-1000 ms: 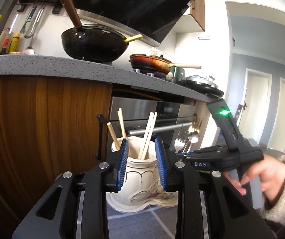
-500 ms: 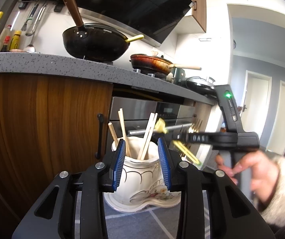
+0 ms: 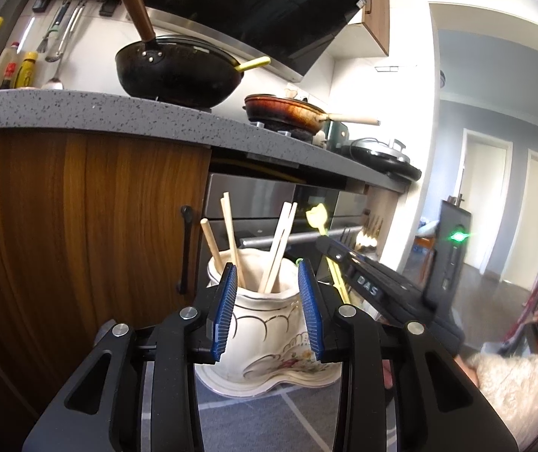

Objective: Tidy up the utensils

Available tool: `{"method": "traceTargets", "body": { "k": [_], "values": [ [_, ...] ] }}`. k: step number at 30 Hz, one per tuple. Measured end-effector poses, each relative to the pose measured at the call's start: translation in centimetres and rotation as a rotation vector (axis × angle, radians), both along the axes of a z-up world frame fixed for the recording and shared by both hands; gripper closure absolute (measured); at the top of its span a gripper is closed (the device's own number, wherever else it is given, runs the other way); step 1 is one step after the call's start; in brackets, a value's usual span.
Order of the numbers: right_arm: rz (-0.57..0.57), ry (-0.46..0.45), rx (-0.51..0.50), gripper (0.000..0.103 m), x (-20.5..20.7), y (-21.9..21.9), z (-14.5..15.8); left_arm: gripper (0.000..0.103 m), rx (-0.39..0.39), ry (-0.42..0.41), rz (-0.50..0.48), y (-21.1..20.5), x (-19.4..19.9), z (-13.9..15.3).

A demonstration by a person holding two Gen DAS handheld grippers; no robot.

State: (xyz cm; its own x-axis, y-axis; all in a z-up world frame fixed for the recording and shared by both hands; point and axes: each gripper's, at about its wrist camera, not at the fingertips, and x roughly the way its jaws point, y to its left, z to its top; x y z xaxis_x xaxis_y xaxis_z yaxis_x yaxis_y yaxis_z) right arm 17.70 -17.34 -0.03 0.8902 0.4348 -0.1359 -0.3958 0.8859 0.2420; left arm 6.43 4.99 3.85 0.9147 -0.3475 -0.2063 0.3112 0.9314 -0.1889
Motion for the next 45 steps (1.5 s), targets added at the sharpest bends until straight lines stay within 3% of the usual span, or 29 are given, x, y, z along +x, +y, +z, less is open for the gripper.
{"method": "traceTargets", "body": {
  "k": [11,13,14,18,23,25,28,36,39,45],
  "values": [
    [0.057,0.112,-0.086,0.093,-1.8,-0.8,-0.7,0.068,0.026,0.024,0.022,-0.3,-0.1,-0.9],
    [0.06,0.131,-0.095,0.073,-2.1,-1.0,-0.6,0.068,0.035,0.024,0.03,-0.4,-0.2,-0.9],
    [0.058,0.135,-0.093,0.07,-2.5,-1.3,-0.5,0.068,0.048,0.019,0.037,-0.5,-0.5,-0.9],
    [0.053,0.144,-0.103,0.067,-4.6,-2.5,-0.2,0.062,0.076,0.014,0.053,-0.6,-1.8,-1.2],
    [0.036,0.17,-0.153,0.055,-7.9,-3.9,-0.4,0.057,0.104,0.028,0.081,-0.2,-3.1,-2.1],
    [0.03,0.178,-0.179,0.044,-9.2,-4.3,-0.7,0.054,0.114,0.033,0.093,-0.1,-3.6,-2.5],
    [0.017,0.185,-0.199,0.036,-11.0,-5.0,-1.0,0.047,0.099,0.03,0.105,0.2,-4.7,-2.9],
    [0.004,0.142,-0.234,0.014,-14.9,-5.7,-0.5,0.01,0.114,0.019,0.14,-0.2,-8.0,-2.7],
    [-0.001,0.134,-0.224,0.006,-15.7,-5.9,-0.3,0.006,0.139,0.007,0.172,-0.6,-9.0,-2.3],
    [-0.003,0.105,-0.215,0.006,-17.0,-6.0,0.1,0.006,0.177,-0.001,0.183,-1.2,-9.7,-2.0]
  ]
}}
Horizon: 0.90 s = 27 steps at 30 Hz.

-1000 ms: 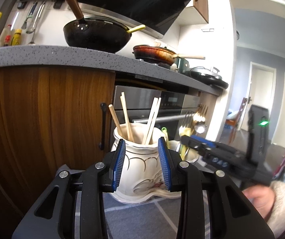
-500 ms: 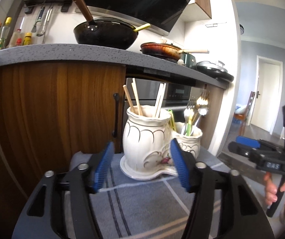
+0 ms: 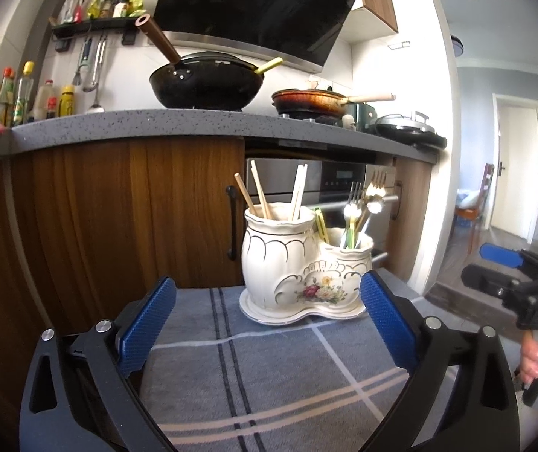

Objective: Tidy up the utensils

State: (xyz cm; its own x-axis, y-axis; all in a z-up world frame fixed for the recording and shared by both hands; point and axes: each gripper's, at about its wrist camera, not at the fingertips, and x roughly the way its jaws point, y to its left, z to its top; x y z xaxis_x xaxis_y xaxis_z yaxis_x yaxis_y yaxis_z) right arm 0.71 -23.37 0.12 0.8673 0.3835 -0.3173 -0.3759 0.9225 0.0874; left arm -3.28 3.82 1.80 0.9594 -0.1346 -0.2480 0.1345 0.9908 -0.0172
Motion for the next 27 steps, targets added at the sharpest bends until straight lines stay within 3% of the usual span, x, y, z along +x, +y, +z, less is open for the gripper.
{"method": "traceTargets", "body": {
  "k": [27],
  "values": [
    [0.014,0.013,0.014,0.006,-0.12,-0.13,0.25,0.005,0.025,0.004,-0.001,-0.67,0.2,-0.31]
  ]
}}
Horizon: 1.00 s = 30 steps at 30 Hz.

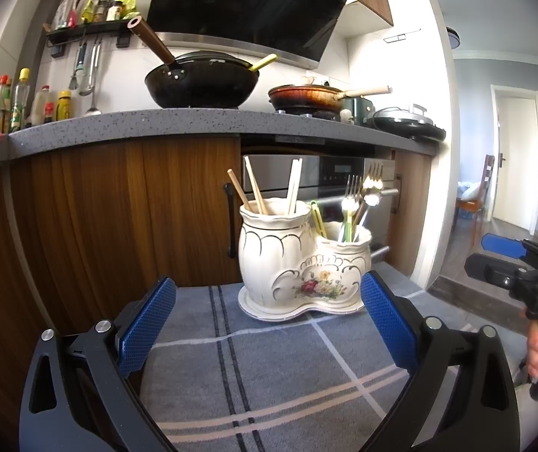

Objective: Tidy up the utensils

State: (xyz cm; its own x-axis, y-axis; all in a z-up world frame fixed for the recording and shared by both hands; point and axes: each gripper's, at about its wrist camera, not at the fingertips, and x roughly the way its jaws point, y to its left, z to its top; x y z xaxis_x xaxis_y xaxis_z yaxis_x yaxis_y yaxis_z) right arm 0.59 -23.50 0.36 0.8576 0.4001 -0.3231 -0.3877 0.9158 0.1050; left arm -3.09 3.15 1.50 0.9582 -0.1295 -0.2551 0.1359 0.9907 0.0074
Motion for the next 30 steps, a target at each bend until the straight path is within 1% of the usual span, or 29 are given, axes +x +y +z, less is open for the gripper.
{"method": "traceTargets", "body": {
  "k": [8,11,20,25,30],
  "values": [
    [0.007,0.001,-0.003,0.006,0.2,0.2,0.1,0.005,0.009,-0.001,-0.01,-0.2,0.3,0.1],
    [0.007,0.001,0.001,0.006,0.3,0.0,0.0,0.005,0.002,0.0,-0.008,-0.2,0.3,0.1],
    [0.0,-0.004,-0.011,0.006,0.3,-0.2,-0.1,0.005,-0.029,0.036,0.015,-0.1,1.1,-0.6],
    [-0.006,0.015,0.009,0.006,0.5,-0.5,-0.3,0.005,-0.014,0.044,0.015,-0.4,0.9,-0.8],
    [-0.001,0.021,0.009,0.006,0.5,-0.4,-0.5,0.005,-0.023,0.065,0.029,-0.2,1.3,-1.0]
  ]
}}
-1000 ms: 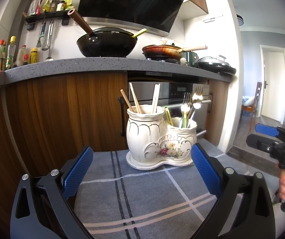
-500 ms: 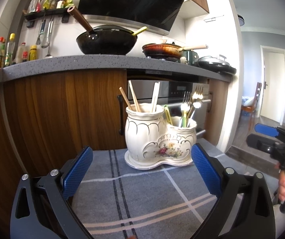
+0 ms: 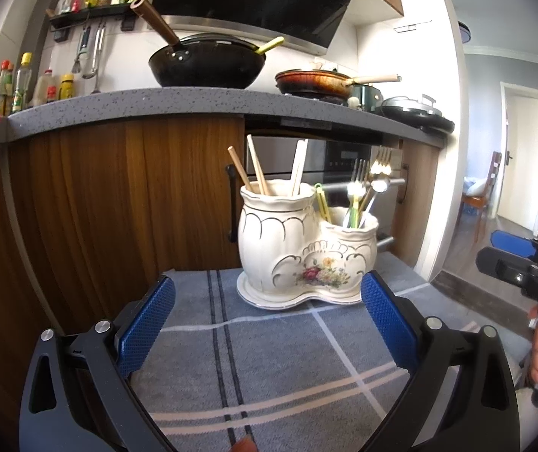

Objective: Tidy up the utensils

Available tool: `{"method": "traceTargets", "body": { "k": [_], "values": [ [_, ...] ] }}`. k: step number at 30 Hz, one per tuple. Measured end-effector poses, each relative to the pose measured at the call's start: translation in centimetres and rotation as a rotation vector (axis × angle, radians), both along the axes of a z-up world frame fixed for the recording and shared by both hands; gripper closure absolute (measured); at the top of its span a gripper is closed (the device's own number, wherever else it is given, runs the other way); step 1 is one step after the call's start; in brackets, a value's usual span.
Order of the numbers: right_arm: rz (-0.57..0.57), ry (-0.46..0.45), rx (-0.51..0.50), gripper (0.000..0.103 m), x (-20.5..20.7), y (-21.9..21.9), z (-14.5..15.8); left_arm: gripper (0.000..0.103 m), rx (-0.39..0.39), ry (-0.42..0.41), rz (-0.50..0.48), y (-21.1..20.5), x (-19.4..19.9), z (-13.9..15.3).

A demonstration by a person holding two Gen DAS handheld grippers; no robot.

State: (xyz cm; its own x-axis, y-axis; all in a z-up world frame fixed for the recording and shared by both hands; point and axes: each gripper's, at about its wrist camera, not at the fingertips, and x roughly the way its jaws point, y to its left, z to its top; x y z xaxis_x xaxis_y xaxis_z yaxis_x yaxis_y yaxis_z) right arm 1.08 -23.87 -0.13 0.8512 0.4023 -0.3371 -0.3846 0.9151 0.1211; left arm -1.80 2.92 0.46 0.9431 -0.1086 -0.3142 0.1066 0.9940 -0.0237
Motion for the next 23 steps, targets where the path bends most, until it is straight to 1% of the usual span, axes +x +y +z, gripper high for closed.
{"method": "traceTargets", "body": {
  "k": [3,6,10,12,14,17,19,23],
  "values": [
    [-0.002,-0.002,-0.006,0.006,0.0,0.0,0.0,0.005,-0.028,0.01,0.004,0.3,0.2,-0.1],
    [-0.007,0.002,0.003,0.006,0.1,-0.4,-0.1,0.005,-0.037,0.008,0.009,0.5,0.3,-0.2],
    [-0.016,0.022,0.022,0.006,0.4,-0.8,-0.3,0.005,-0.029,-0.014,0.026,0.5,0.1,-0.1],
    [-0.02,0.024,0.028,0.006,0.4,-1.0,-0.4,0.005,-0.028,-0.038,0.023,0.6,-0.1,0.0],
    [-0.023,0.023,0.028,0.006,0.4,-1.0,-0.4,0.005,-0.005,-0.047,0.032,0.5,-0.1,0.1],
    [-0.027,0.028,0.029,0.006,0.4,-1.2,-0.6,0.005,0.021,-0.034,0.066,0.4,0.3,0.1],
    [-0.027,0.031,0.034,0.006,0.5,-1.4,-0.6,0.005,0.01,-0.015,0.08,0.6,0.6,-0.1],
    [-0.031,0.037,0.039,0.006,0.5,-1.8,-0.7,0.005,-0.017,0.04,0.077,0.8,1.1,-0.6]
  ]
}}
